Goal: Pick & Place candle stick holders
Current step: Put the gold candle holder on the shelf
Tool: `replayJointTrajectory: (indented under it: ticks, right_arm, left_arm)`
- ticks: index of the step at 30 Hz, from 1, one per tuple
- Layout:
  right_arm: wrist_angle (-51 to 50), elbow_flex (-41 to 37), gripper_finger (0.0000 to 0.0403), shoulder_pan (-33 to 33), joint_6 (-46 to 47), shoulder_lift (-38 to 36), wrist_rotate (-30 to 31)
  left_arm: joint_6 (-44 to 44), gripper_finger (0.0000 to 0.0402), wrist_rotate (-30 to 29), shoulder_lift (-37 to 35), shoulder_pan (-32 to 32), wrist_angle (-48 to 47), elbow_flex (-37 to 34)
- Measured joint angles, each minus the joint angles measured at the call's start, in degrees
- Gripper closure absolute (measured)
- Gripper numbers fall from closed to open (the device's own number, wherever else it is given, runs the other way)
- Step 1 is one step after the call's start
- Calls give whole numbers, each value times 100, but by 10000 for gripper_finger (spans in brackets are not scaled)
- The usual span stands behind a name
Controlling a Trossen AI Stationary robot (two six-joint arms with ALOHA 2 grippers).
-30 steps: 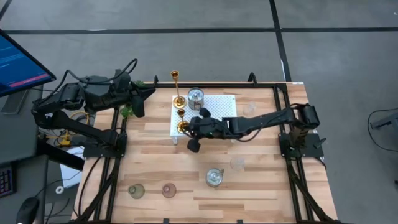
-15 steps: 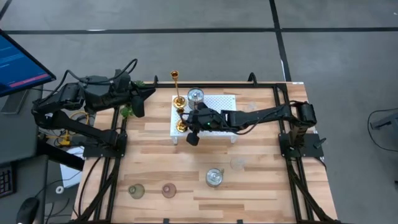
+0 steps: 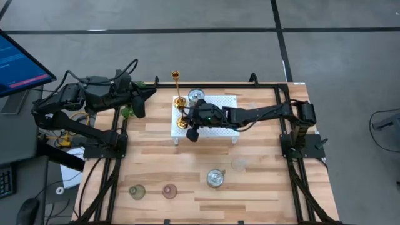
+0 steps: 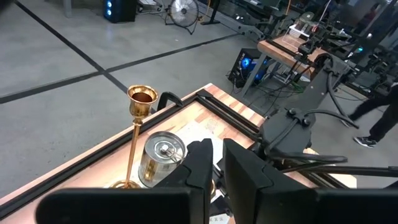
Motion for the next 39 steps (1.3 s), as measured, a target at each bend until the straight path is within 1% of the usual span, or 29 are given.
replayJointTrajectory:
  ticks: [3, 5, 8, 10, 12, 14, 16, 21, 25, 30, 32, 39]
  right_arm:
    - [-75, 38, 403, 46, 0, -16, -75]
    - [-451, 162, 403, 149, -46, -150, 11]
    - [-1189, 454, 403, 365, -109, -448, 525]
    - [-1426, 478, 403, 503, -136, -535, 823]
    - [-1601, 466, 403, 600, -151, -452, 1076]
    - [-1664, 463, 403, 623, -150, -272, 1171]
    - [-1649, 461, 403, 607, -148, -51, 1259]
    - [-1302, 463, 403, 479, -131, 190, 1298]
    - [-1336, 455, 403, 364, -103, 222, 1269]
    - [-1070, 452, 403, 254, -89, 304, 857]
    - [-902, 468, 403, 245, -74, 376, 835]
    - [-806, 455, 403, 192, -22, 389, 795]
  left_arm:
    - [0, 364, 0, 0, -1, 0, 0]
    - [0, 364, 0, 0, 0, 0, 0]
    - [0, 365, 0, -5, -2, -10, 0]
    - [0, 370, 70, -9, -2, -37, 0]
    - [0, 383, 156, -9, -2, -48, -1]
    - [2, 396, 207, -9, -2, -50, 0]
    - [1, 397, 230, -7, -3, -52, 0]
    - [0, 397, 228, -4, -2, -57, -1]
    - [0, 397, 228, -4, -2, -57, -1]
    - [0, 395, 226, -4, -2, -55, 0]
    - [0, 395, 223, -4, -2, -54, 0]
    - [0, 394, 217, -4, -2, -52, 0]
